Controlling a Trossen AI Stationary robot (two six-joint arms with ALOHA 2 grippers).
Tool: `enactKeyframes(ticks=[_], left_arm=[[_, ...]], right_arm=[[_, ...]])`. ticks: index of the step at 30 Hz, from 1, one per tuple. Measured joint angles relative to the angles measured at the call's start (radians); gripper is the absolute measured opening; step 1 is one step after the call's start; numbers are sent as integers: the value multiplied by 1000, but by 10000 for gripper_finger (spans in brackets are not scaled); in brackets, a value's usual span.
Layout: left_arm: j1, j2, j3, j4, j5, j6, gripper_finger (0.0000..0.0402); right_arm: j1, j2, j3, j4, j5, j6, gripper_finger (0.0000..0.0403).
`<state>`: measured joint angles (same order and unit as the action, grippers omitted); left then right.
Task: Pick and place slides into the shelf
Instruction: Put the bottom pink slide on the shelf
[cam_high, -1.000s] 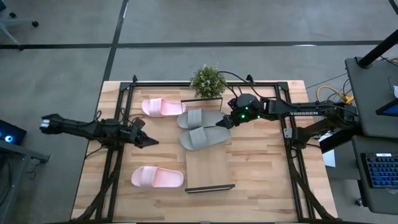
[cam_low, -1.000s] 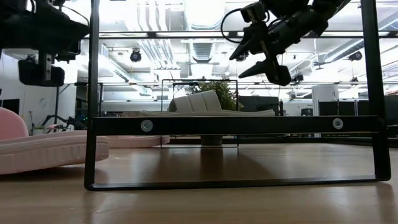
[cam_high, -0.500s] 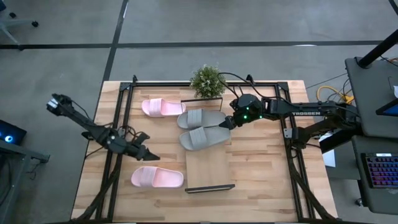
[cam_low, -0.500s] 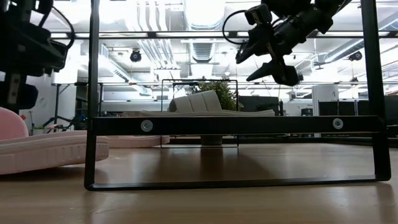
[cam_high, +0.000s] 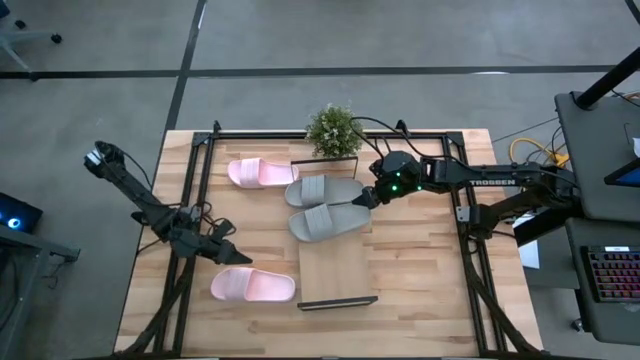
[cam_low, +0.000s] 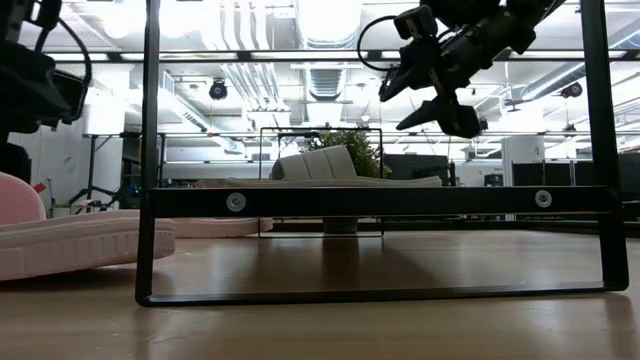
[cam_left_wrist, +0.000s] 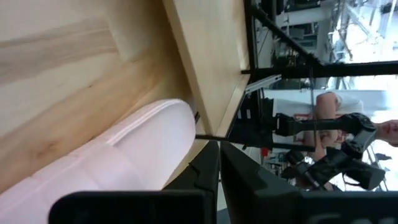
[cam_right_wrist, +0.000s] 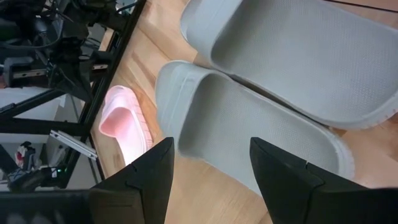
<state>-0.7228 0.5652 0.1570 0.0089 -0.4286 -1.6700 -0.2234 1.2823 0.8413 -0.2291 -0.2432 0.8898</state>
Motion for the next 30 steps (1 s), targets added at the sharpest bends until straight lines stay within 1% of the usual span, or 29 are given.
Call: enactKeyframes(ticks=[5, 8, 16, 20, 24, 26, 30], left_arm=[[-45, 3, 0, -15, 1, -36, 0], [-71, 2, 0, -55, 0, -78, 0], [-123, 1, 16, -50, 10, -82, 0], [-155, 7, 31, -99, 59, -108, 0], [-187, 14, 59, -219, 140, -164, 0], [-203, 16, 66, -256, 149, -177, 0], [-221, 13, 65, -262, 151, -185, 0]], right_arm=[[0, 0, 0, 0, 0, 0, 201], [0, 0, 0, -1, 0, 0, 201], [0, 0, 0, -2, -3, 0, 201], [0, 0, 0, -2, -4, 0, 201], [0, 0, 0, -2, -18, 0, 201], [0, 0, 0, -2, -18, 0, 201], [0, 0, 0, -2, -18, 3, 201]])
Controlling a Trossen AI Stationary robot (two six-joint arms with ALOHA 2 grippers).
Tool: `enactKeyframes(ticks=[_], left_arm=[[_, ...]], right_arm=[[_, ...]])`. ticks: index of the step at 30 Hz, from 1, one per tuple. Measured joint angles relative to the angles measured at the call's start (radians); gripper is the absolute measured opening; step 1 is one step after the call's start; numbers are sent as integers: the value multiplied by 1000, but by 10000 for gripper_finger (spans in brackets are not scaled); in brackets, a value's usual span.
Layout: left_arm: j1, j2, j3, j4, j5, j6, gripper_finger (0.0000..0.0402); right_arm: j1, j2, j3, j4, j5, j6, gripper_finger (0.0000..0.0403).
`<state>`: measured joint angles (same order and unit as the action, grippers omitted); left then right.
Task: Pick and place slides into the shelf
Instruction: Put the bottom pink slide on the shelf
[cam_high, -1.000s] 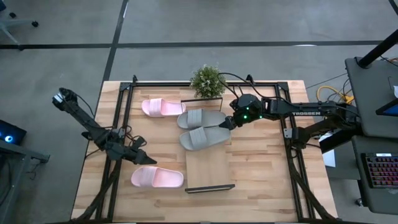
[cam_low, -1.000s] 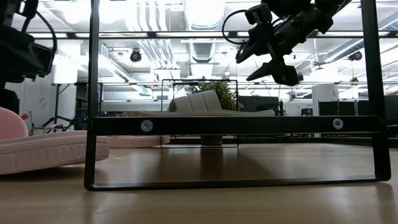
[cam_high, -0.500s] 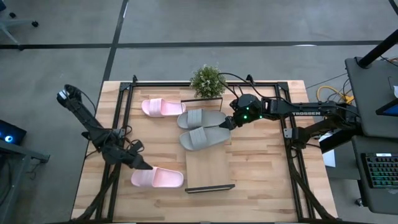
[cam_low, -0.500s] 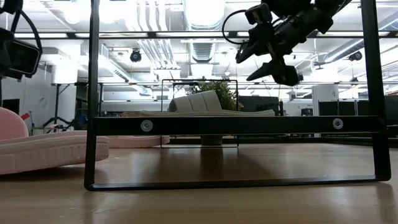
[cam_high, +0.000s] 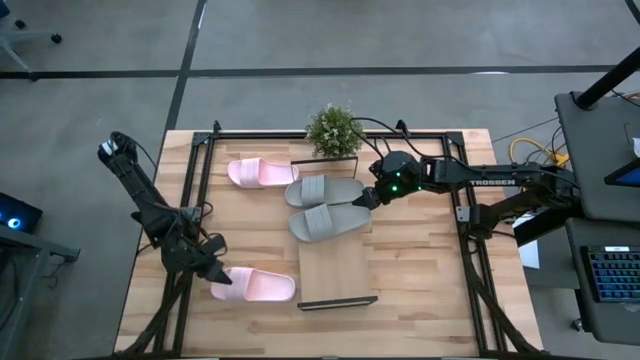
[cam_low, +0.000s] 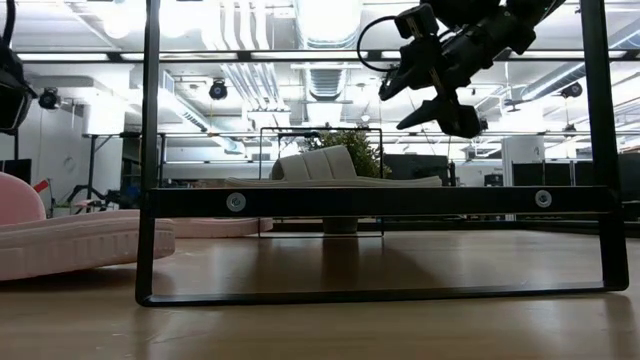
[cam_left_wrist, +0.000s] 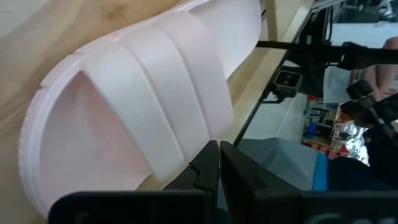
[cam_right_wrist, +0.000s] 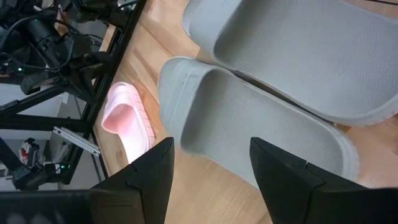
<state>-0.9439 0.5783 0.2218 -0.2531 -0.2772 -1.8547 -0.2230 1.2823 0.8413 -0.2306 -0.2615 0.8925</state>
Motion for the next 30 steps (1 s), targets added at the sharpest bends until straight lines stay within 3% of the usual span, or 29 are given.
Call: enactKeyframes(ticks=[12, 18, 30], left_arm=[[-15, 44, -2, -20, 114, -1, 0], [-20, 47, -3, -20, 120, 10, 3], [-20, 50, -28, -27, 142, 1, 104]], right_arm=[[2, 0, 0, 2, 0, 16, 201], [2, 0, 0, 3, 0, 24, 201], [3, 0, 0, 6, 0, 39, 201]])
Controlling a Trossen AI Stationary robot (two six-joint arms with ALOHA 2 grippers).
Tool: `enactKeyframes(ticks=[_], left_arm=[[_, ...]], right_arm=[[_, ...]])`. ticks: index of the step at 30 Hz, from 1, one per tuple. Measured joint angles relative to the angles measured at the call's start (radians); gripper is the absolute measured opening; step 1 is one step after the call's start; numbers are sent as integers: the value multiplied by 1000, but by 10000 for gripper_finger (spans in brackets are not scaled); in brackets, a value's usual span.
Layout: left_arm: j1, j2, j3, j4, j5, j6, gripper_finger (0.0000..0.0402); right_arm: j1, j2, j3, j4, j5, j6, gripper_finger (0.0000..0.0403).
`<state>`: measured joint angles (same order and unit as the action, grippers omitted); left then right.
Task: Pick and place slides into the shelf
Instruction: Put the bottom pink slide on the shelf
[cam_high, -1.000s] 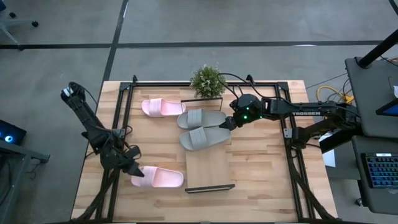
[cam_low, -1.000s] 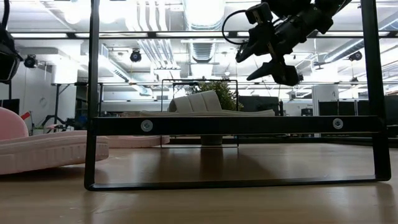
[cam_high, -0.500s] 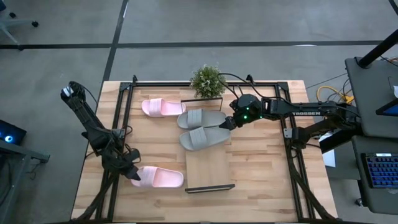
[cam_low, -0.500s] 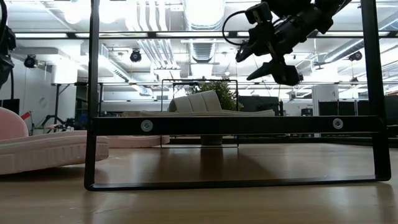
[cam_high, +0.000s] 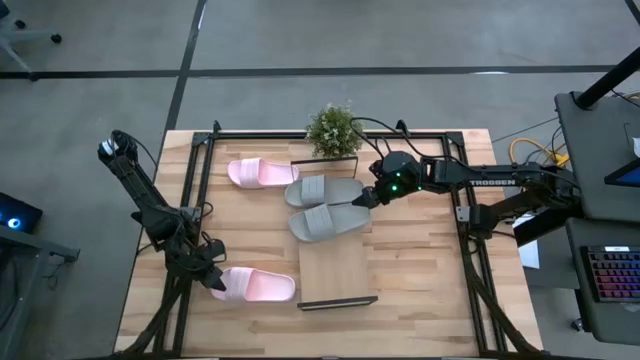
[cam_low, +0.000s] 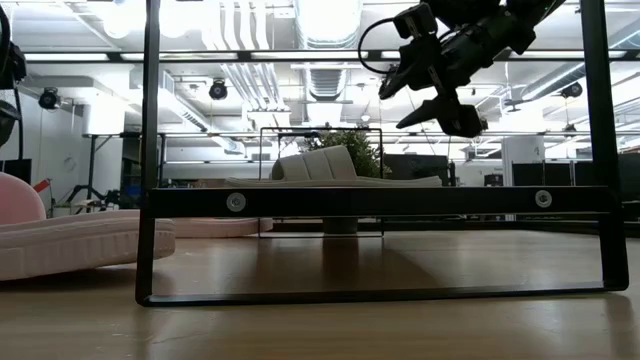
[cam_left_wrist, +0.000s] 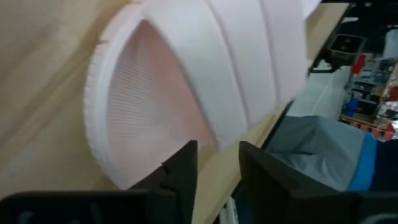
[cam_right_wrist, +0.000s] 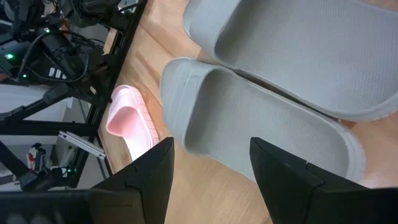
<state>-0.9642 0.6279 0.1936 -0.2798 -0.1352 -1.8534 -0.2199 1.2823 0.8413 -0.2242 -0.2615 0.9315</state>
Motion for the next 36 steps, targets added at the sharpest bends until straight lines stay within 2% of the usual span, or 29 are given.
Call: enactKeyframes(ticks=[7, 28, 36], left_arm=[[0, 30, -4, 1, -5, -1, 129], [0, 31, -4, 13, -34, 8, 131], [0, 65, -4, 24, -78, 6, 131]], right_arm=[[10, 0, 0, 33, 0, 12, 201], [28, 0, 0, 53, 10, 36, 201], [28, 0, 0, 62, 10, 37, 201]])
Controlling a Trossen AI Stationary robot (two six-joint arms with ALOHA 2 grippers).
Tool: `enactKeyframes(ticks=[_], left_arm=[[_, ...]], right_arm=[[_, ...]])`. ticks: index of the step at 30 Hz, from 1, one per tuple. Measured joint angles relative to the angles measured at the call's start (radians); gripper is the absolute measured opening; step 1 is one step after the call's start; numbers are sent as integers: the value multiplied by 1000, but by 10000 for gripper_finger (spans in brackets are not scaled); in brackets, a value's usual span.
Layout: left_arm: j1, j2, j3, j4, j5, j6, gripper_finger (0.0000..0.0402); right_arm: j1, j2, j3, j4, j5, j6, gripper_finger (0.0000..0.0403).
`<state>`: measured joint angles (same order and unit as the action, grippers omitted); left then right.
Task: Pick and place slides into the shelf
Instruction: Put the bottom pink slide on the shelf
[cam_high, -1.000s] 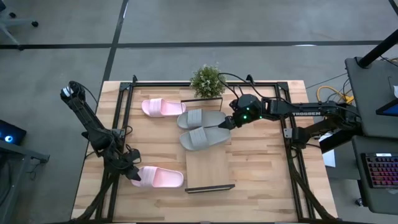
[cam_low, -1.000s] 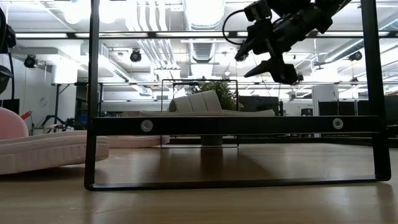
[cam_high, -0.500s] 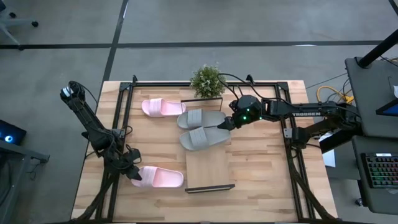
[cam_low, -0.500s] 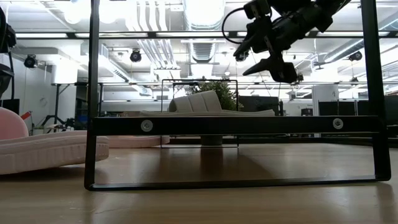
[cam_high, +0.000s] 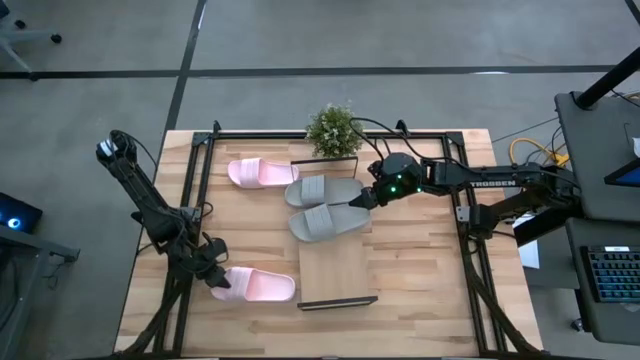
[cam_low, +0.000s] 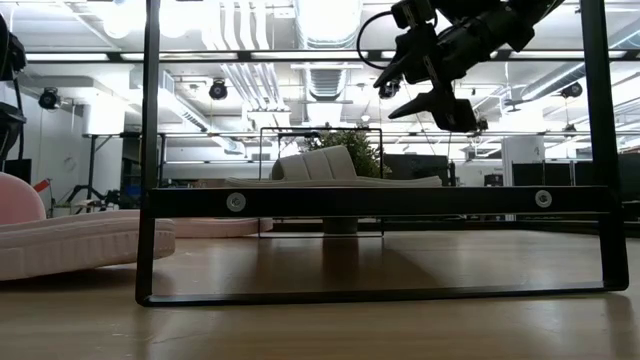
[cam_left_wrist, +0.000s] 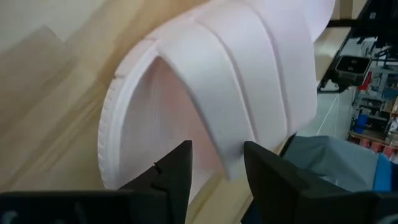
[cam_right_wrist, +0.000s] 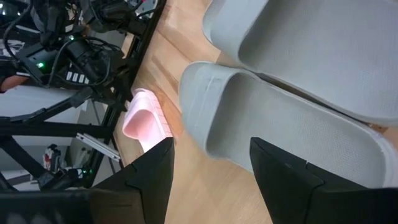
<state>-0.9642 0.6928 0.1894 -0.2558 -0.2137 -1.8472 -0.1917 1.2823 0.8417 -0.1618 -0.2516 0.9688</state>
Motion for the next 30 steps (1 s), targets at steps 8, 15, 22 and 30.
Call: enactKeyframes(ticks=[8, 15, 22, 30], left_arm=[[0, 52, -3, 71, -26, 0, 131], [0, 113, -4, 138, -64, 0, 131], [0, 164, -5, 205, -102, 1, 131], [0, 201, -6, 268, -140, 2, 131]], right_arm=[[0, 0, 0, 20, -1, 0, 201], [0, 0, 0, 20, -1, 0, 201], [0, 0, 0, 22, -1, 0, 201], [0, 0, 0, 25, -2, -1, 201]])
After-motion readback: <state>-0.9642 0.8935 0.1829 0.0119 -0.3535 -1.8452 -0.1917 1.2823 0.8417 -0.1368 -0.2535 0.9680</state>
